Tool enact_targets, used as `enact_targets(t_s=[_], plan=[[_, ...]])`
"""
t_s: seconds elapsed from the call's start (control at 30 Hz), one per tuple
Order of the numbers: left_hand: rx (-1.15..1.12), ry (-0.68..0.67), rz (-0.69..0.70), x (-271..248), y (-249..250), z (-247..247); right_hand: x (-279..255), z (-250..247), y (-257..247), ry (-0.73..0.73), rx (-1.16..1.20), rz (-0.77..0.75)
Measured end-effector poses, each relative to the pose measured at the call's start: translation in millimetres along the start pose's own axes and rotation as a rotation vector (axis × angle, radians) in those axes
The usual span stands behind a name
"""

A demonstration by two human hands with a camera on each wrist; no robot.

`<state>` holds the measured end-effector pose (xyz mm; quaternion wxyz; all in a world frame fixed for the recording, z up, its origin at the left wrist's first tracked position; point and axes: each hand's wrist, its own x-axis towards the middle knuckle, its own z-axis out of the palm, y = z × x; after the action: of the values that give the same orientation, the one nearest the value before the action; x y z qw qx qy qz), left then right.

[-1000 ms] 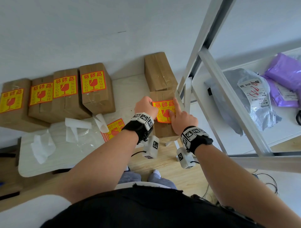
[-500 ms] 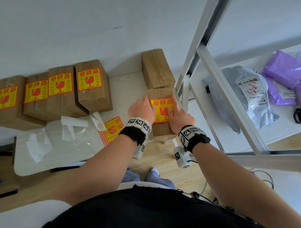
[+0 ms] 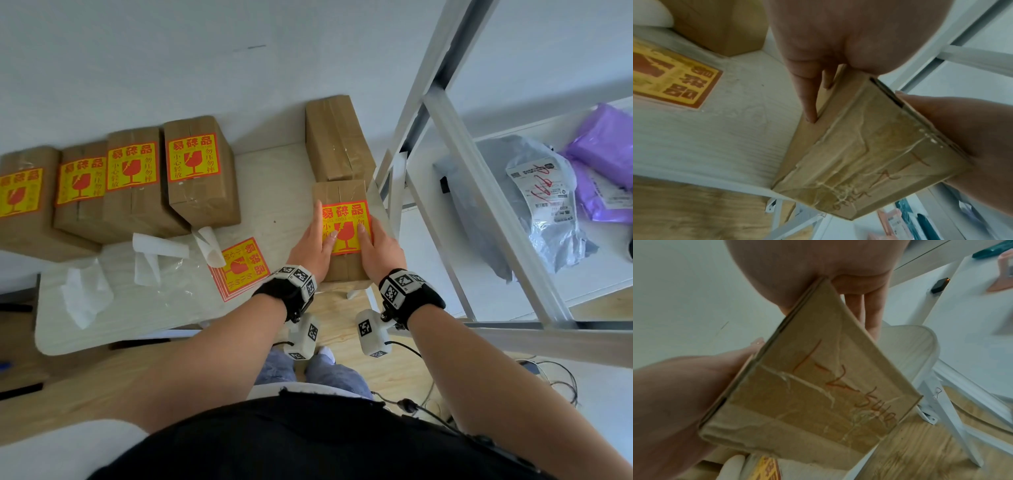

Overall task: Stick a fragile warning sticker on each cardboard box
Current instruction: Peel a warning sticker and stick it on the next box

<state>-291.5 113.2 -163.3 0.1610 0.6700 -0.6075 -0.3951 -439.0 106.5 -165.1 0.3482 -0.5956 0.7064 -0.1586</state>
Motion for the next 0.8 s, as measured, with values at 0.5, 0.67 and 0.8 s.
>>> enact_targets(t_s=[0.5,0.67,0.8], plan=[[-0.033,0.403,-0.085,-25.9,-15.7,-68.1,-0.7,1.8,-75.1,-0.015,0.01,-0.168],[-0.168,0.43,-0.149,-14.4,-19.9,-105.0,9.1,-12.2,-112.9,-0.075,-0.1,-0.141],[-0.16,0.39,-0.23,3.6,-13.0,-148.7,28.9,-20.9,-144.7,-0.146,-0.093,-0.1]])
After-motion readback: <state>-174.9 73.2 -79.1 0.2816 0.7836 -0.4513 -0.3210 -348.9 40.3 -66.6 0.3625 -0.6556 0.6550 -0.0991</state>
